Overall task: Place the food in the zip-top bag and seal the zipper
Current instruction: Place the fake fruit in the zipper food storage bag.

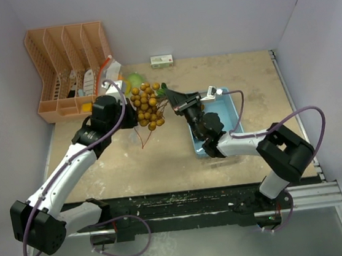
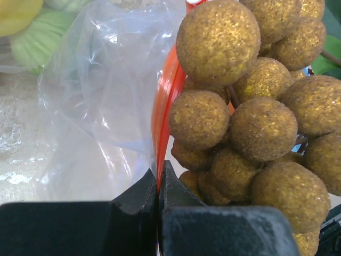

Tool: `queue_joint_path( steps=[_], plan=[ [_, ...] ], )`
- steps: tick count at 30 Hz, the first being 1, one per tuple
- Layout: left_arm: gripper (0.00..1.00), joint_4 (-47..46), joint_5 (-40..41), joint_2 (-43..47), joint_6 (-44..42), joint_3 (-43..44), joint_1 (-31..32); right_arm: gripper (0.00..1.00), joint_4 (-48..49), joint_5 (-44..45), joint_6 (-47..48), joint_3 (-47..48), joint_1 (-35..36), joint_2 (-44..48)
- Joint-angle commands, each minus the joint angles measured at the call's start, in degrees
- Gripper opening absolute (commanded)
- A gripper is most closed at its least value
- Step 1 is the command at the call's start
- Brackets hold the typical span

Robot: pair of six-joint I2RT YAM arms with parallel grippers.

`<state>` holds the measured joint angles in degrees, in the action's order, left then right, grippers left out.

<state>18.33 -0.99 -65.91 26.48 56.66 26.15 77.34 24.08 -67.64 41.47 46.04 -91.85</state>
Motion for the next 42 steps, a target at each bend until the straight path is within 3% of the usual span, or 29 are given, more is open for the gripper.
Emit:
queue_joint_path(
  steps=[1, 18, 35, 42],
  plan=[
    [0.00, -5.02, -2.76, 2.06, 2.57, 0.43, -0.05, 0.00, 3.46, 5.00, 0.85, 3.00, 1.68, -0.04],
    [0.00, -6.26, -2.28, 0.10, 3.25, -0.98, -0.05, 0.00, -5.94, 7.20, -0.99, 10.96, 3.50, -2.58],
    [0.00, -0.36, 2.59, 3.69, -0.02, 5.13, -0.04, 0.00, -16.65, 18.95, 22.54, 3.18, 8.52, 4.74],
    [0.00, -0.58, 1.80, 2.22, -0.48, 5.55, -0.05, 0.00, -21.28, 26.48, 36.32, 6.79, 11.53, 4.08]
  ],
)
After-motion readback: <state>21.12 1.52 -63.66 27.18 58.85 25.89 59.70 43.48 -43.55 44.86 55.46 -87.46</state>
